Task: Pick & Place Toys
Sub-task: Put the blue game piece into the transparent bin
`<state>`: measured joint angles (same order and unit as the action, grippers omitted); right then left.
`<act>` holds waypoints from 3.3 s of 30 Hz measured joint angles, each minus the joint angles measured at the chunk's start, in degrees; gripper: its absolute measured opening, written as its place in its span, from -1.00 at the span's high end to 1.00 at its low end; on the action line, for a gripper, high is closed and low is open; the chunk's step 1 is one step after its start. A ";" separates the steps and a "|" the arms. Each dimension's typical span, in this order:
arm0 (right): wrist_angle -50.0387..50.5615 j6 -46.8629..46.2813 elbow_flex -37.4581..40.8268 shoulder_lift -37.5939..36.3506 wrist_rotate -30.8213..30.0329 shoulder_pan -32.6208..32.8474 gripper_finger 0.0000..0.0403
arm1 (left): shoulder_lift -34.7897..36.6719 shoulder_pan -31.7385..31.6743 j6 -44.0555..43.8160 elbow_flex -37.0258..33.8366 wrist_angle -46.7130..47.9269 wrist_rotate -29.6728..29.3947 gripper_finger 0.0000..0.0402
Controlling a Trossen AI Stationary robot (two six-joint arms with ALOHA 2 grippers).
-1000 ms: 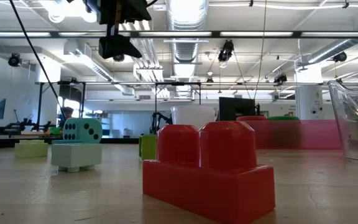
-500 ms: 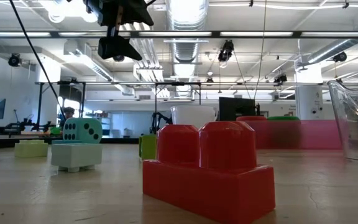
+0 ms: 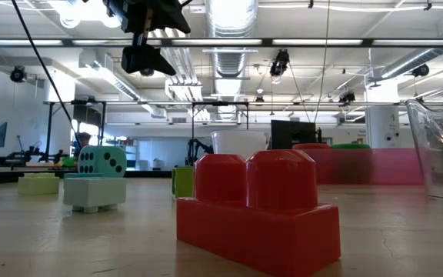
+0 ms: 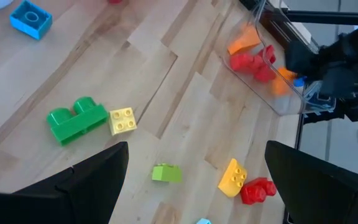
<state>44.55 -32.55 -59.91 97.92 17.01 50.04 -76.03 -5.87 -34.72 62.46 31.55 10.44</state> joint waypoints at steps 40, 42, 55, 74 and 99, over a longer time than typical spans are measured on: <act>-2.68 -5.77 2.80 0.18 -0.27 -0.17 -0.45 | 0.00 0.00 -1.31 0.00 0.00 -0.39 -0.88; -2.22 -7.21 2.78 0.18 -0.28 -0.17 -0.57 | 0.00 0.00 -1.33 0.00 0.00 -0.39 -0.88; 9.42 -10.72 -4.81 0.07 -0.83 0.13 -0.74 | -0.31 -0.11 -6.04 0.00 2.95 -3.51 -0.88; 33.82 -22.11 -24.88 -1.09 -10.01 1.43 -0.74 | -11.68 5.46 -8.85 0.00 23.33 -6.09 -0.87; 34.30 -46.90 -26.00 -4.89 -37.04 0.31 -0.74 | -14.92 14.49 -16.98 -9.64 11.70 -6.54 -0.86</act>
<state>78.85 -79.45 -85.91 93.03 -20.04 50.34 -90.94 8.63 -51.70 52.81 43.25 3.90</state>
